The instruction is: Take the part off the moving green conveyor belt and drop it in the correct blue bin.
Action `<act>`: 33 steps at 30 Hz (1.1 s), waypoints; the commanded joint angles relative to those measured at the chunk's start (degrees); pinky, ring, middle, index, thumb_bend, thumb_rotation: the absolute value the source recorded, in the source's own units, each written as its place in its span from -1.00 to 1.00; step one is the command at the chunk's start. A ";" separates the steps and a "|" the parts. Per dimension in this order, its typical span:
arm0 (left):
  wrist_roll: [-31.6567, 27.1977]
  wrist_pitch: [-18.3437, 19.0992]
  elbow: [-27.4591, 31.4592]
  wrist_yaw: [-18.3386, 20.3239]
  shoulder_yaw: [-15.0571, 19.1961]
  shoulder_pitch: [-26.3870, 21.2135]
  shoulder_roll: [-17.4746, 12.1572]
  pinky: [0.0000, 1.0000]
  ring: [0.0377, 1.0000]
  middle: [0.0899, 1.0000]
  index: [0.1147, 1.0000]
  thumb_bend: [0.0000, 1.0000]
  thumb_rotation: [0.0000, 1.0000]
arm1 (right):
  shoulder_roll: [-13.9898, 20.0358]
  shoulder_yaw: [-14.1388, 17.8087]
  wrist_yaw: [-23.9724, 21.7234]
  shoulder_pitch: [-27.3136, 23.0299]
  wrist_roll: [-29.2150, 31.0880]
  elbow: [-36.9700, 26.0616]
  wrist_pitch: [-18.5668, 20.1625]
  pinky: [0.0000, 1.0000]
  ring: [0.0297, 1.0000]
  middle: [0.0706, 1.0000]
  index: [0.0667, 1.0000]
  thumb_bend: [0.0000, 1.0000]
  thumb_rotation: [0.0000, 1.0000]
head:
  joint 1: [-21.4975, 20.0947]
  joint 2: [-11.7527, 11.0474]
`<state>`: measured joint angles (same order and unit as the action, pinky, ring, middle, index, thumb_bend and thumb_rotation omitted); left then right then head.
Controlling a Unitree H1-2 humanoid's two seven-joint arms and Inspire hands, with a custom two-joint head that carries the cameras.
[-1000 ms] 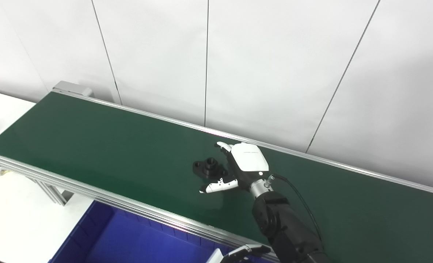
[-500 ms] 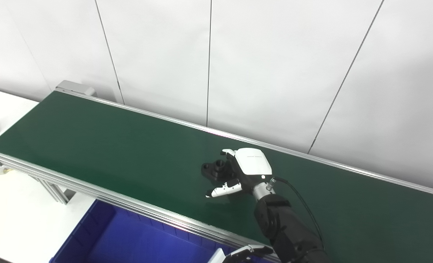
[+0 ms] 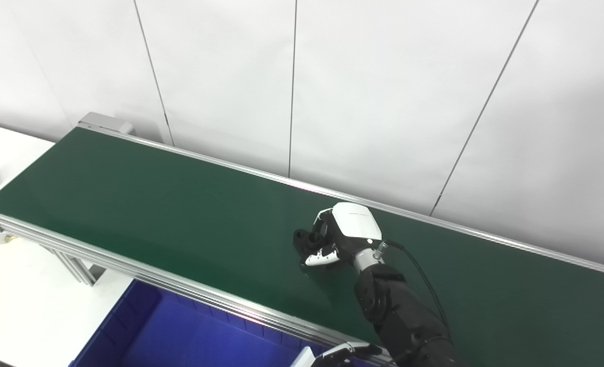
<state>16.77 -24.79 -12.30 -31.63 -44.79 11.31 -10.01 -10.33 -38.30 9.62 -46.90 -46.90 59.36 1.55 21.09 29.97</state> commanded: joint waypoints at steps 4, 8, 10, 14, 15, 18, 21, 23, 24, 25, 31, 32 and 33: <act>0.77 -2.13 3.46 0.08 -2.70 2.70 3.97 0.30 0.54 0.59 0.50 0.85 0.81 | -0.22 -1.88 -7.89 -0.53 -0.55 -2.18 5.19 -0.73 -0.61 -0.42 -0.09 0.02 -0.74 | -0.05 0.24; 0.73 -2.14 3.52 0.40 -2.50 2.75 4.03 0.30 0.54 0.59 0.50 0.86 0.80 | 0.27 -3.30 -12.20 -0.59 -1.09 -4.16 7.98 -0.64 -0.48 -0.24 -0.05 0.04 -0.98 | -0.03 0.30; 0.32 -2.12 3.58 0.58 -2.51 2.75 4.03 0.30 0.54 0.59 0.50 0.85 0.78 | 0.65 -4.13 -14.39 -0.55 -1.30 -5.46 9.27 -0.63 -0.48 -0.18 -0.07 0.05 -1.00 | -0.03 0.30; 0.37 -2.12 3.37 0.45 -2.59 2.51 3.97 0.29 0.54 0.59 0.50 0.84 0.78 | 1.48 -4.76 -16.33 -0.13 -1.09 -8.45 10.59 -0.69 -0.56 -0.14 -0.10 0.05 -1.00 | -0.54 0.29; 0.14 -2.12 3.37 0.55 -2.63 2.45 3.92 0.29 0.54 0.59 0.50 0.83 0.78 | 1.81 -4.80 -16.80 0.05 -1.09 -9.79 10.81 -0.70 -0.56 -0.14 -0.10 0.05 -1.00 | -0.62 0.28; -0.03 -2.12 3.26 0.60 -2.64 2.34 3.87 0.30 0.54 0.59 0.50 0.83 0.77 | 2.76 -4.73 -17.96 0.65 -1.24 -13.48 11.05 -0.67 -0.53 -0.14 -0.10 0.05 -1.00 | -0.73 0.22; -0.05 -2.12 3.13 0.44 -2.62 2.23 3.76 0.30 0.55 0.59 0.50 0.83 0.77 | 3.96 -4.62 -19.63 1.45 -1.68 -18.67 11.41 -0.66 -0.54 -0.14 -0.09 0.05 -1.00 | -1.14 0.13; 0.05 -2.13 3.06 0.25 -2.65 2.14 3.56 0.31 0.55 0.59 0.51 0.82 0.76 | 4.75 -4.06 -20.51 2.29 -1.81 -23.24 11.93 -0.71 -0.60 -0.14 -0.09 0.05 -0.99 | -1.42 0.12; 0.03 -2.13 3.05 0.18 -2.69 2.09 3.45 0.31 0.55 0.59 0.51 0.82 0.76 | 5.03 -3.76 -20.80 2.68 -1.88 -25.19 12.13 -0.73 -0.62 -0.14 -0.09 0.05 -0.99 | -1.59 0.07; -0.06 -2.13 3.03 0.22 -2.70 2.06 3.37 0.31 0.55 0.60 0.52 0.82 0.75 | 5.29 -3.40 -21.03 3.06 -1.88 -27.07 12.29 -0.75 -0.64 -0.14 -0.09 0.05 -0.99 | -1.69 0.07; -0.46 -2.13 2.95 0.92 -2.49 1.95 2.78 0.34 0.57 0.61 0.54 0.81 0.74 | 6.22 -1.25 -23.09 4.95 -1.39 -36.89 13.14 -0.76 -0.65 -0.14 -0.09 0.05 -0.99 | -2.35 -0.21; -0.54 -2.13 2.88 0.91 -2.53 1.87 2.66 0.34 0.58 0.61 0.54 0.80 0.74 | 6.42 -0.82 -23.36 5.30 -1.21 -39.10 13.10 -0.76 -0.65 -0.14 -0.09 0.05 -0.99 | -2.58 -0.28; -0.60 -2.13 2.83 0.86 -2.61 1.80 2.57 0.35 0.58 0.62 0.55 0.78 0.73 | 6.55 -0.53 -23.57 5.54 -1.15 -40.57 13.08 -0.76 -0.65 -0.14 -0.09 0.05 -0.99 | -2.58 -0.28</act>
<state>15.50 -24.73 -11.36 -30.52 -45.04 11.44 -10.67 -3.66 -39.83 -14.13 -39.91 -48.19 21.69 14.25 18.46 29.62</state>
